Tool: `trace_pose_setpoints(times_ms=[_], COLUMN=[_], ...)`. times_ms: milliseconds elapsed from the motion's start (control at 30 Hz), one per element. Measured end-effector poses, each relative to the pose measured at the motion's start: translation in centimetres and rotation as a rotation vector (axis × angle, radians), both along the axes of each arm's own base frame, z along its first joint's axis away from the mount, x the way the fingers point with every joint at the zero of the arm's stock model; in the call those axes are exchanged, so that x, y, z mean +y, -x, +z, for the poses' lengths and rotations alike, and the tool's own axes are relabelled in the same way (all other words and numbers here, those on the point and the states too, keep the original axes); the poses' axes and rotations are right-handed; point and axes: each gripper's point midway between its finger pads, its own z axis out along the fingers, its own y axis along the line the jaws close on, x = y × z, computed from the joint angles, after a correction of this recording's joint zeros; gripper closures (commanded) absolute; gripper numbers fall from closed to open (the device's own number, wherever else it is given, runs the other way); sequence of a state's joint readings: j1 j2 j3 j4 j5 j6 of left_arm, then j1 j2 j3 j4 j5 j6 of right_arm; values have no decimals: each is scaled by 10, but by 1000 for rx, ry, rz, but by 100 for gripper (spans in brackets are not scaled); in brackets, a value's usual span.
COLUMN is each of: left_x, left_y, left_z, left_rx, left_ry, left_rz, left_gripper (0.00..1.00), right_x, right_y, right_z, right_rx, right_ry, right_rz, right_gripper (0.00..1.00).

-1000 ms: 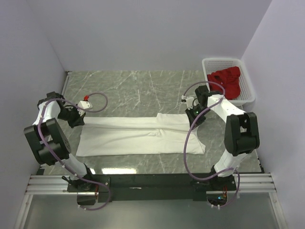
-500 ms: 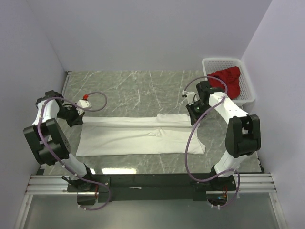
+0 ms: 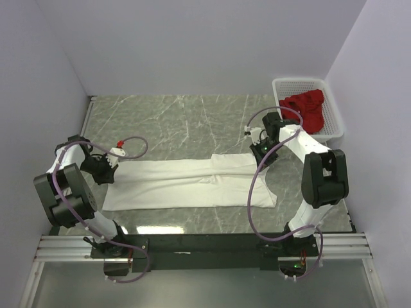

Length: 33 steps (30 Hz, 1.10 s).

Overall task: Fold and stack the t-shirts
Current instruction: Fold the tshirt

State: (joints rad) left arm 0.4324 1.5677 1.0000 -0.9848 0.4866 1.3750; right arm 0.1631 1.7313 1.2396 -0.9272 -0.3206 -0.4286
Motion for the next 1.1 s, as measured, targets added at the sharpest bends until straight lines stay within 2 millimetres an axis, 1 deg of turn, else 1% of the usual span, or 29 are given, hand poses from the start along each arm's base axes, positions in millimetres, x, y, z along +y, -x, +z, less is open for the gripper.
trace_pose_setpoints(times_ms=[400, 500, 633, 700, 767, 900, 933, 967, 1033, 1067, 1100], left_x=[6, 11, 20, 23, 23, 22, 21, 21, 19, 19, 19], left_y=[-9, -20, -40, -47, -47, -42, -40, -37, -32, -31, -29], left_z=[0, 6, 22, 27, 27, 18, 15, 10, 1, -3, -7], left_rx=[-11, -30, -82, -101, -98, -77, -70, -62, -36, -25, -12], left_ry=[-17, -25, -45, -53, -54, -51, -53, -56, -60, -60, -62], left_rz=[48, 55, 59, 60, 59, 58, 58, 58, 55, 54, 52], left_gripper=[99, 100, 99, 99, 99, 99, 98, 93, 87, 80, 76], right_x=[-2, 0, 4, 7, 10, 13, 13, 14, 15, 17, 17], right_y=[2, 4, 5, 7, 10, 30, 35, 38, 40, 41, 41], right_z=[-1, 1, 8, 10, 8, -9, -12, -15, -19, -22, -24], right_rx=[0, 10, 8, 2, 1, 52, 64, 78, 90, 94, 102], right_ry=[7, -1, -21, -27, -29, -12, -6, -1, 7, 9, 12], right_rz=[22, 23, 30, 38, 48, 75, 81, 87, 97, 103, 106], right_gripper=[100, 100, 100, 100, 100, 100, 100, 100, 100, 100, 97])
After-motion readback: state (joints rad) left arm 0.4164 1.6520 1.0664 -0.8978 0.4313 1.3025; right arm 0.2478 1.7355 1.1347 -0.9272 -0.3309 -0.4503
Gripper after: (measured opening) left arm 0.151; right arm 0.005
